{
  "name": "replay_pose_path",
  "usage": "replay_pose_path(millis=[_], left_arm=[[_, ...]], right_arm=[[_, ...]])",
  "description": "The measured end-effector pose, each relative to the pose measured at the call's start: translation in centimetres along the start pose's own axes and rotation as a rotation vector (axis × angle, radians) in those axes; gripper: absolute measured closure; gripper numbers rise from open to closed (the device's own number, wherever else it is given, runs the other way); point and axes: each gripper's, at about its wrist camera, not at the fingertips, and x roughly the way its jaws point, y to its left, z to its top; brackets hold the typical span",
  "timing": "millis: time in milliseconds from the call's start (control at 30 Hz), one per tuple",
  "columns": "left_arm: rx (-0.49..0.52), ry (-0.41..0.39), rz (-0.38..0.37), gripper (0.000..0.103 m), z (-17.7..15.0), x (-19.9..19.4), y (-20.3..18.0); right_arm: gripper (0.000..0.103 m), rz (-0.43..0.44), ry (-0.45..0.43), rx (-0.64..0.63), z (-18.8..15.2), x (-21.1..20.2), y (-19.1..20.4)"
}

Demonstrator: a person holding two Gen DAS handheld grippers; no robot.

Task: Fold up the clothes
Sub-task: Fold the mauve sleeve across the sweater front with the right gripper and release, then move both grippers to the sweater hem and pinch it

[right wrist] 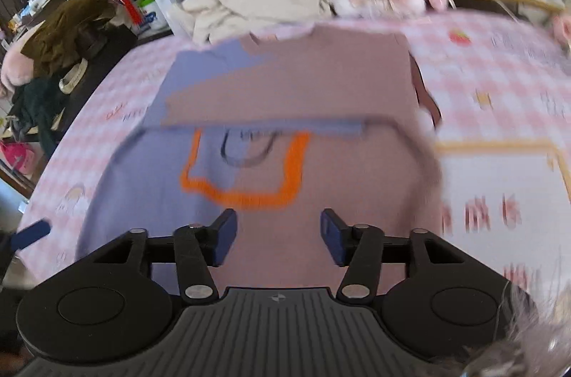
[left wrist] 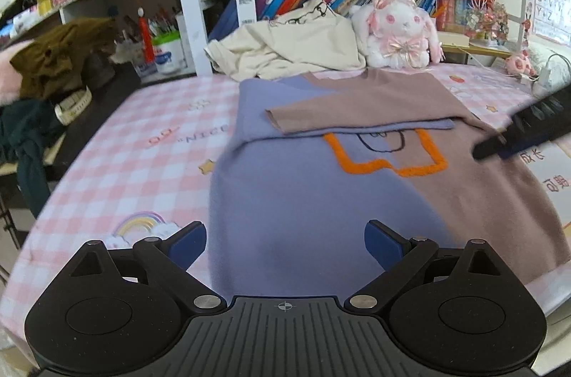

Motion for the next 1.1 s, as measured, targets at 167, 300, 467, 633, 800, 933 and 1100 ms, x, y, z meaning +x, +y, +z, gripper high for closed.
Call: replay_pose_path(millis=[167, 300, 467, 633, 800, 933, 1100], left_arm=[[-0.059, 0.014, -0.081, 0.006, 0.2, -0.2, -1.1], [-0.065, 0.058, -0.075, 0.006, 0.1, -0.1, -2.0], [-0.094, 0.116, -0.033, 0.006, 0.0, -0.6, -2.9], [-0.155, 0.141, -0.017, 0.006, -1.0, -2.0, -3.9], [-0.164, 0.148, 0.030, 0.006, -2.5, -3.9, -4.4], [-0.202, 0.131, 0.092, 0.007, -3.5, -5.0, -3.0], [-0.278, 0.118, 0.129, 0.028, -3.8, -5.0, 0.0]], right_arm=[[0.045, -0.011, 0.007, 0.028, -3.1, -1.9, -0.2], [0.043, -0.107, -0.032, -0.064, -5.4, -3.4, 0.3], [0.034, -0.189, -0.067, -0.118, -7.9, -4.7, -0.4], [0.018, -0.195, -0.076, -0.112, -9.8, -6.1, -1.5], [0.005, -0.169, -0.074, -0.069, -11.3, -7.1, -2.2], [0.005, -0.153, -0.058, -0.052, -12.1, -7.4, -2.3], [0.034, -0.135, -0.038, 0.013, -12.2, -7.1, -3.0]])
